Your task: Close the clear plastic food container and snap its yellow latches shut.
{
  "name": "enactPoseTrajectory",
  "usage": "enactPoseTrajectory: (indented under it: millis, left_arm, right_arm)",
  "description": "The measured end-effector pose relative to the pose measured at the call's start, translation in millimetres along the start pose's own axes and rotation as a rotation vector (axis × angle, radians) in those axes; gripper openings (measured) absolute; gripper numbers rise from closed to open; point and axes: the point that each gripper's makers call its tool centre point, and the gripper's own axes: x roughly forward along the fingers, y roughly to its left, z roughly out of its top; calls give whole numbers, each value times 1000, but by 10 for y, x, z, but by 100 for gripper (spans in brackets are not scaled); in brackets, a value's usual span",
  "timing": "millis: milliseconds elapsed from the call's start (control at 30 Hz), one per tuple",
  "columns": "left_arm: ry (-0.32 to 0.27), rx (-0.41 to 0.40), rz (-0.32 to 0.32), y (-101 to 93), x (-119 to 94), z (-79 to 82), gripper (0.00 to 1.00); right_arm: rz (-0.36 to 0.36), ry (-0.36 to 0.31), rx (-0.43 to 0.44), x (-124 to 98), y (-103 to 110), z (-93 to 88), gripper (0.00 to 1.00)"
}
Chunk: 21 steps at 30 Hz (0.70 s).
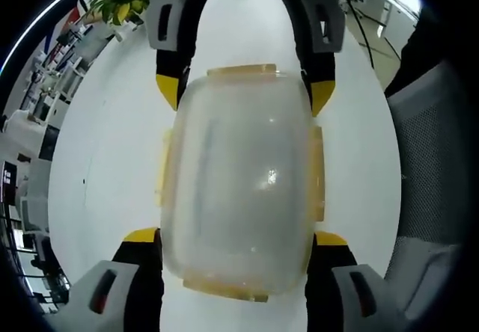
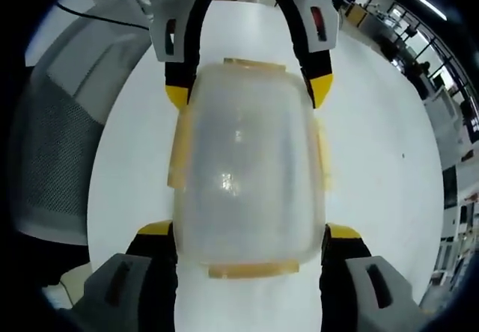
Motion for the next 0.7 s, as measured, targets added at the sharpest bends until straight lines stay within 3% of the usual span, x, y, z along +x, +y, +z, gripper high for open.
enactPoseTrajectory:
  millis: [400,700]
  left_arm:
    - [20,-20,12,126,36,-145,77]
    - [17,-40,-14,241,57,-214,79]
  right_arm:
    - [-17,29,-32,86,-157,111,78]
    - [-6,72,-56,138,-284,176,78]
